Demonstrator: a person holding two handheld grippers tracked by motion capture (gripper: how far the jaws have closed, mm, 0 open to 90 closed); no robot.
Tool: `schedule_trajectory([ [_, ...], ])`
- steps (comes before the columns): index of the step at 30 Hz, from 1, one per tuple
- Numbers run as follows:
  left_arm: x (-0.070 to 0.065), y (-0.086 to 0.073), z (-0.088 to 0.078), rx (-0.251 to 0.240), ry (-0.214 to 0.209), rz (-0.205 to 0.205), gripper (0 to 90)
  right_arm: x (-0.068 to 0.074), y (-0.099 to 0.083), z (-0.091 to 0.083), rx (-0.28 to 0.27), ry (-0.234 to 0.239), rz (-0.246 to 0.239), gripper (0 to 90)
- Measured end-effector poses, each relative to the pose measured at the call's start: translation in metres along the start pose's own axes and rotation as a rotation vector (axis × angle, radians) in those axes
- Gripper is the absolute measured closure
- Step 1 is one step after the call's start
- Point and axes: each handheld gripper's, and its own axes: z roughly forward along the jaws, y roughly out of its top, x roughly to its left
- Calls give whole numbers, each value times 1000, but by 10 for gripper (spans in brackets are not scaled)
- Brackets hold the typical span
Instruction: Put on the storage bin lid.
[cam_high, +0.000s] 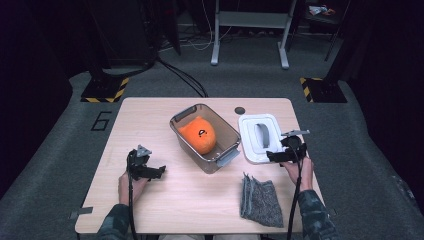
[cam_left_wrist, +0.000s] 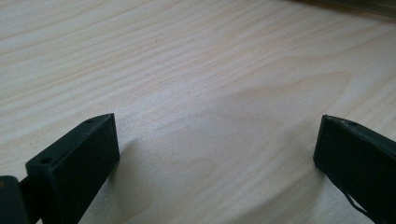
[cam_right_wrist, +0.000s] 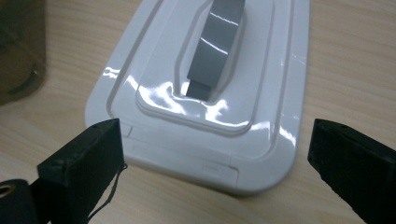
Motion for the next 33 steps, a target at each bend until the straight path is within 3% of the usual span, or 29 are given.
schedule_trajectory([
  [10,0,0,0,-2,1,0,0,-2,30,35,44,32,46,103],
  [12,0,0,0,-2,1,1,0,-1,35,42,41,18,31,116],
  [17,0,0,0,-2,1,1,0,0,44,55,49,10,64,148],
  [22,0,0,0,-2,1,1,0,-6,49,67,58,38,114,296],
  [33,0,0,0,-2,1,1,0,-3,49,76,53,20,95,541],
])
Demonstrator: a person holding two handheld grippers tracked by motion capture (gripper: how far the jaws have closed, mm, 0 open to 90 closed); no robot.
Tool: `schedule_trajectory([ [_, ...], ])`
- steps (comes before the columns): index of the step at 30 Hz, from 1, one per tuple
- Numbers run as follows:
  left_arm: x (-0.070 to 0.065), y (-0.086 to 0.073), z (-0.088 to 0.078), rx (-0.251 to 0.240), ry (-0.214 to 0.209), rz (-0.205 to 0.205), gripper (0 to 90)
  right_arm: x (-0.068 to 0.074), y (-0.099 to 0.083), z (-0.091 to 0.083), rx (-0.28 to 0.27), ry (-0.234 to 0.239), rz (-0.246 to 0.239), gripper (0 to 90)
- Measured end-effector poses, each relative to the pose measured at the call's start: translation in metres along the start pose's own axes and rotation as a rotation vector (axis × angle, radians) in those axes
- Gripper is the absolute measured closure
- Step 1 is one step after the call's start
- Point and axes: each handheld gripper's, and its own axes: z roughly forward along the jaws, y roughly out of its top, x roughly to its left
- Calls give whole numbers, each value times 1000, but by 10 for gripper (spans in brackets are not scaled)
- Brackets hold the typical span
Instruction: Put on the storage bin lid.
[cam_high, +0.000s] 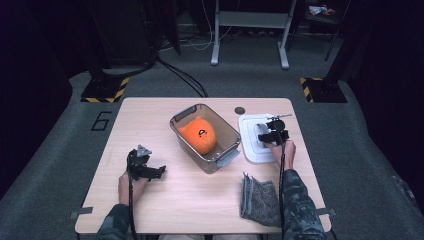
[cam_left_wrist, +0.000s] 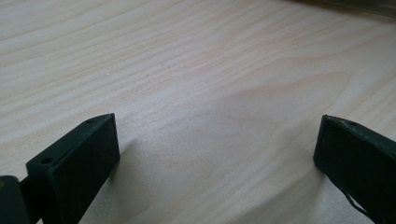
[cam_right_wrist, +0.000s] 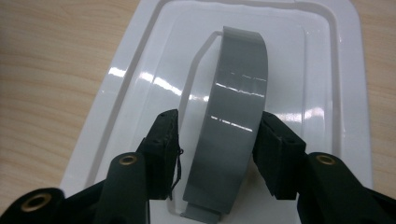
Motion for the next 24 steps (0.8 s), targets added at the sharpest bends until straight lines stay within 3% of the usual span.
schedule_trajectory([
  [3,0,0,0,0,0,0,0,0,-1,1,11,-9,23,598],
  [15,0,0,0,0,0,1,0,-4,-2,-2,-8,7,10,639],
  [17,0,0,0,0,0,0,0,-4,-1,-5,-4,15,30,644],
  [18,0,0,0,0,0,0,0,-5,-1,-7,-14,20,13,646],
  [23,0,0,0,0,0,0,0,-4,0,-17,-28,39,14,652],
  [24,0,0,0,0,0,0,0,-4,0,-19,-37,48,-5,653],
])
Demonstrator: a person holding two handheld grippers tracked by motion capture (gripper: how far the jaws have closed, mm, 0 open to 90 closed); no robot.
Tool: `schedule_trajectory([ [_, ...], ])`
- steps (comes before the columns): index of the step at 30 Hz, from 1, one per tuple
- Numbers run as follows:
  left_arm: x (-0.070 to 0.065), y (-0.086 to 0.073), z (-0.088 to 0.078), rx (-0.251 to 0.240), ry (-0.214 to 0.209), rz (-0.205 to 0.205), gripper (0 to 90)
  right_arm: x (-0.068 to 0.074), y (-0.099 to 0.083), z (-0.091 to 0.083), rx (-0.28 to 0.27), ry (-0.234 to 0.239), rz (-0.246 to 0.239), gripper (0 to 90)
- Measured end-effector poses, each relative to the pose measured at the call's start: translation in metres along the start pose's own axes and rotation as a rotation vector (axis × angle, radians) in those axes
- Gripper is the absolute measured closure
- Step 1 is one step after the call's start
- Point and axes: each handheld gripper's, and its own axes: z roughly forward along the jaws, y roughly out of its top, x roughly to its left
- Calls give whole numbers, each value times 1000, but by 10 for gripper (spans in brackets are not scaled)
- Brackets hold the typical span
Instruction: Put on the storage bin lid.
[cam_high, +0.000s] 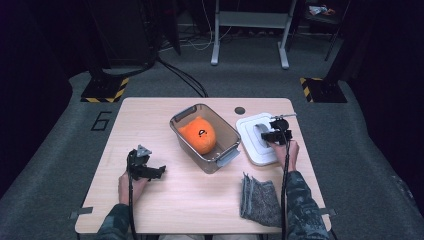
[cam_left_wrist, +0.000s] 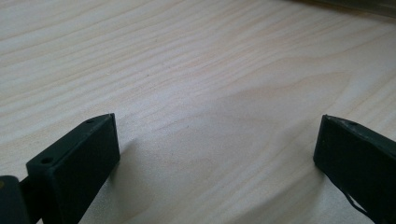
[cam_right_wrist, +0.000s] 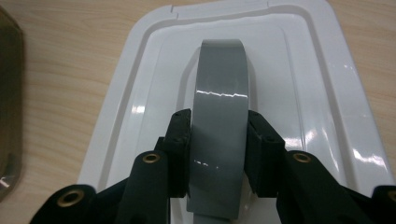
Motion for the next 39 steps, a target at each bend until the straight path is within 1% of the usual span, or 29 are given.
schedule_trajectory([
  [2,0,0,0,0,0,0,0,1,0,-4,-2,6,1,657],
  [3,0,0,0,0,0,0,0,1,0,-6,-13,13,-2,658],
  [4,0,0,0,0,0,0,0,1,1,-8,-12,14,-9,660],
  [6,0,0,0,0,0,0,0,2,1,-11,-4,19,-4,662],
  [7,0,0,0,0,0,0,0,2,1,-12,-10,17,-12,662],
  [9,0,0,0,0,0,0,0,2,1,-14,-7,25,-7,663],
  [11,0,0,0,0,0,0,0,0,0,-17,-18,28,-9,665],
  [12,0,0,0,0,0,0,0,0,0,-18,-23,26,-1,665],
  [13,0,0,0,0,0,0,0,-1,0,-19,-27,31,-11,665],
  [15,0,0,0,0,0,0,0,-2,0,-22,-35,38,-4,665],
  [19,0,0,0,0,0,0,0,-5,0,-28,-56,48,-12,666],
  [20,0,0,0,0,0,0,0,-4,0,-30,-57,51,-3,666],
  [22,0,0,0,0,0,0,0,-5,0,-32,-65,52,-12,666],
  [26,0,0,0,0,0,0,0,-5,0,-37,-78,58,-10,666],
  [27,0,0,0,0,0,0,0,-5,1,-41,-79,58,-4,666],
  [29,0,0,0,0,0,0,0,-5,3,-44,-91,66,-13,666],
  [31,0,0,0,0,0,0,0,-4,5,-49,-94,69,-7,666],
  [32,0,0,0,0,0,0,0,-4,6,-50,-100,72,-15,666],
  [33,0,0,0,0,1,0,0,-3,7,-53,-99,70,-10,666],
  [35,0,0,0,0,0,0,0,-2,9,-57,-106,72,-16,666],
  [37,0,0,0,0,0,0,0,-1,11,-61,-120,79,-32,666],
  [39,0,0,0,0,0,0,0,1,14,-66,-120,77,-27,666],
])
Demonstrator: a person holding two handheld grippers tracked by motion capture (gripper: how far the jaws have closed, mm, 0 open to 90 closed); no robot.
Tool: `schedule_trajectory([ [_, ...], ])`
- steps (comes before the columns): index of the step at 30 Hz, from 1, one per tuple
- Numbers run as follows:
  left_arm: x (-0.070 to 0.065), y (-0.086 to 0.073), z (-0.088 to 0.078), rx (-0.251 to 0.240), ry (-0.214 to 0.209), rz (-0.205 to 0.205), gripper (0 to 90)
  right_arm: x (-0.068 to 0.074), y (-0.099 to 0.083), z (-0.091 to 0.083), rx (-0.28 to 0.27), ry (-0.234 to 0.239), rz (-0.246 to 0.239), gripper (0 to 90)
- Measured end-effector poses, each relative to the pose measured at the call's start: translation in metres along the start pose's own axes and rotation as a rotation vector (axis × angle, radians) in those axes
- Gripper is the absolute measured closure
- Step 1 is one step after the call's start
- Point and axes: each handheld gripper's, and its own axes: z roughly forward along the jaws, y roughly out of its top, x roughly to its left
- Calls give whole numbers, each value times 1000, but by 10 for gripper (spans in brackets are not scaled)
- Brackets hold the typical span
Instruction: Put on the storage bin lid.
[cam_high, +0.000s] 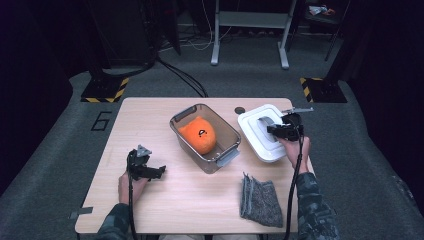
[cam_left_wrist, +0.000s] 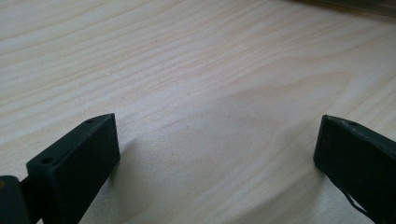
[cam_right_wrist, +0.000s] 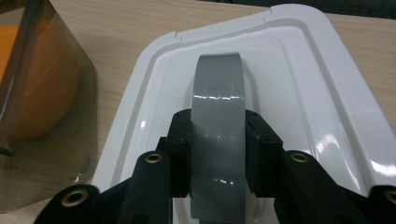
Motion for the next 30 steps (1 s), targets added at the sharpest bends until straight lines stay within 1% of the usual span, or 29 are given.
schedule_trajectory([
  [1,0,0,0,0,0,0,0,0,1,-2,-3,4,-11,666],
  [2,0,0,0,0,0,0,0,1,3,-3,-5,8,0,666],
  [8,0,0,0,0,0,0,0,4,11,-12,-27,17,-5,666],
  [11,0,0,0,0,0,0,0,5,15,-17,-36,30,1,666],
  [13,0,0,0,0,0,1,0,6,18,-20,-40,31,-2,666],
  [15,0,0,0,0,0,0,0,7,21,-22,-50,41,-5,666],
  [23,0,0,0,0,0,0,0,13,35,-34,-74,63,-9,666],
  [25,0,0,0,0,0,0,0,15,38,-35,-84,62,-24,666],
  [29,0,0,0,0,0,0,0,20,43,-37,-86,72,-25,666],
  [30,0,0,0,0,0,1,0,21,44,-37,-89,76,-33,666],
])
